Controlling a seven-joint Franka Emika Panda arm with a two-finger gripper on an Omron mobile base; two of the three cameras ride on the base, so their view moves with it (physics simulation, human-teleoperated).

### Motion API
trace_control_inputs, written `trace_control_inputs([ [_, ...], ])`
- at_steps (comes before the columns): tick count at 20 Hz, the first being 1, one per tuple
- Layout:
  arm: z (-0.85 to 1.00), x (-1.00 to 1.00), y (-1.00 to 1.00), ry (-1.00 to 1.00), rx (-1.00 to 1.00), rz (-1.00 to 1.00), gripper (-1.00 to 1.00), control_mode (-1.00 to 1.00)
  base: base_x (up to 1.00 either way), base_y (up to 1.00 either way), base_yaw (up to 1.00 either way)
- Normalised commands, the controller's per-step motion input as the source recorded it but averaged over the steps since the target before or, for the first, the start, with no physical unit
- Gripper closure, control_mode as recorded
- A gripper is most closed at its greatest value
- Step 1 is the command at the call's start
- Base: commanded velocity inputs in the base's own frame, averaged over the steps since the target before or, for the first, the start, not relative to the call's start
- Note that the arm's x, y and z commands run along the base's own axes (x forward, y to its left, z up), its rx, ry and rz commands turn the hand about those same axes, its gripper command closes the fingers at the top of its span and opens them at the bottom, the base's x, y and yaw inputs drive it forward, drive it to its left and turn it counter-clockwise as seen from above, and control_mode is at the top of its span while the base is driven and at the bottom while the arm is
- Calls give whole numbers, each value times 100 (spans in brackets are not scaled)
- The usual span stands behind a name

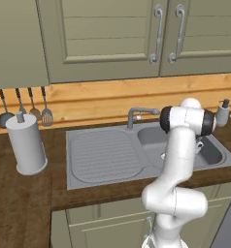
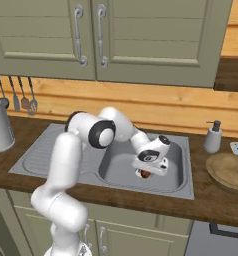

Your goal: Pick the bell pepper from the sink and place it in the bowl. Then pick the bowl and place it in the microwave. Then close the microwave door and press the start button.

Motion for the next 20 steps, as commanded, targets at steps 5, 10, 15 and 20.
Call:
trace_control_inputs([
  [5,100,-43,20,-27,-10,0,100,-100,0,0,0],
  [10,90,-14,0,-8,-17,-3,100,-100,0,0,0],
  [15,97,0,-5,3,-14,-8,100,-100,0,0,0],
  [20,79,-5,-39,3,-8,-11,100,-100,0,0,0],
])
